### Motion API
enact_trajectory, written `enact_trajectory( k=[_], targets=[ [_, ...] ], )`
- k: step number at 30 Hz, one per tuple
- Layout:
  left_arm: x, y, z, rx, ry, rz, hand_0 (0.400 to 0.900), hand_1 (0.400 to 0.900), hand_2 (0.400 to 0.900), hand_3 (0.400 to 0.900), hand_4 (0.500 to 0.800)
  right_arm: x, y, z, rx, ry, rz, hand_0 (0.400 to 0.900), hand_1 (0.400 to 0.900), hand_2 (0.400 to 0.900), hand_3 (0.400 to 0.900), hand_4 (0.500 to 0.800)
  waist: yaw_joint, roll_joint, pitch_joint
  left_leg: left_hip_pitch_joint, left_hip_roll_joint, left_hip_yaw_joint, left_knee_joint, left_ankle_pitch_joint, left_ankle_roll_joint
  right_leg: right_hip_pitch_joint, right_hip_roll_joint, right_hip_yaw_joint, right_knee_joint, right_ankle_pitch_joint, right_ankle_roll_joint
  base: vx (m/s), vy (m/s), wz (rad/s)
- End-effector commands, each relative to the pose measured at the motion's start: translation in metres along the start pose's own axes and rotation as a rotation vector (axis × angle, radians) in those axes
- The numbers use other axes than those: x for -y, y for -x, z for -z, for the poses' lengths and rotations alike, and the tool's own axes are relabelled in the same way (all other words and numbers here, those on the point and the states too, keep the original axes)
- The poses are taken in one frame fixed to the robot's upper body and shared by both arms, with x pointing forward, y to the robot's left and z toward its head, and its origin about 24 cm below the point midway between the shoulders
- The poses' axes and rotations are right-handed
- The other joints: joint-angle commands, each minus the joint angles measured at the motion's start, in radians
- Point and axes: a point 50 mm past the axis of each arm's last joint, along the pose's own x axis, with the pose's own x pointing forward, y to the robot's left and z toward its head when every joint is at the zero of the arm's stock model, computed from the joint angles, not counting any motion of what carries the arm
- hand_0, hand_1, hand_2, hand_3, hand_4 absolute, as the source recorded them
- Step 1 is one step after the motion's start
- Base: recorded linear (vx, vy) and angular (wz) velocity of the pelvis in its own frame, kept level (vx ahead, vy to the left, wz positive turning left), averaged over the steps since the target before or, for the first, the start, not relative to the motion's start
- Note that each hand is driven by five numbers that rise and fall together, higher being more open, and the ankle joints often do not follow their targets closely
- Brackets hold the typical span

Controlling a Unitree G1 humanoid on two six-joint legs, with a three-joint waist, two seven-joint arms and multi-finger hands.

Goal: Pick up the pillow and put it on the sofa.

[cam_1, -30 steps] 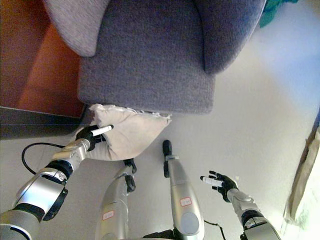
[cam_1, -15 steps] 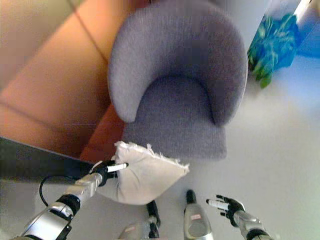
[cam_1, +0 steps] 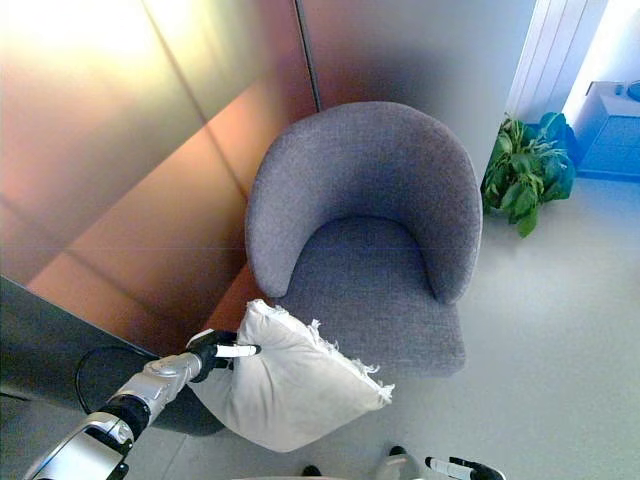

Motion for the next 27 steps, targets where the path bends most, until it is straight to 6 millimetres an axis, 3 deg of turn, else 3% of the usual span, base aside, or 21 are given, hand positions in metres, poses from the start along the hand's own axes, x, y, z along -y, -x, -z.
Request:
enact_trajectory(
  k=[1,5,10,16,27],
  targets=[
    [-0.071,0.035,-0.127,0.362,-0.138,-0.133,0.400,0.400,0.400,0.400,0.500,0.008,0.002,0.013,-0.043,-0.041,0.038,0.900,0.900,0.900,0.900,0.800,-0.003,-0.049,-0.068,0.043,-0.100,0.036,0.052,-0.123,-0.003,0.048,-0.014,0.014,-0.077,0.038,0.068,0.05,-0.024,0.02],
    [-0.093,0.060,-0.174,0.403,-0.298,-0.174,0.400,0.400,0.400,0.400,0.500,0.012,0.003,0.016,-0.055,-0.069,0.047,0.900,0.900,0.900,0.900,0.800,-0.020,-0.043,-0.081,0.060,-0.096,0.046,0.043,-0.123,-0.002,0.058,-0.011,0.016,-0.086,0.044,0.075,0.05,-0.041,-0.02],
    [-0.102,0.092,-0.238,0.482,-0.368,-0.231,0.400,0.400,0.400,0.400,0.500,0.015,0.004,0.023,-0.078,-0.129,0.065,0.900,0.900,0.900,0.900,0.800,-0.048,-0.030,-0.096,0.074,-0.093,0.064,0.032,-0.122,-0.003,0.060,-0.006,0.028,-0.100,0.055,0.086,0.05,-0.058,-0.13],
    [-0.101,0.107,-0.269,0.534,-0.387,-0.280,0.400,0.400,0.400,0.400,0.500,0.016,0.005,0.038,-0.113,-0.219,0.083,0.900,0.900,0.900,0.900,0.800,-0.079,-0.015,-0.103,0.080,-0.090,0.082,0.029,-0.121,-0.006,0.054,0.002,0.053,-0.111,0.067,0.095,0.03,-0.059,-0.19],
    [-0.093,0.119,-0.293,0.585,-0.386,-0.305,0.400,0.400,0.400,0.400,0.500,0.014,0.009,0.063,-0.136,-0.311,0.100,0.900,0.900,0.900,0.900,0.800,-0.135,0.020,-0.100,0.082,-0.090,0.123,0.032,-0.121,-0.008,0.035,0.013,0.091,-0.120,0.081,0.106,0.02,-0.032,-0.14]
  ],
)
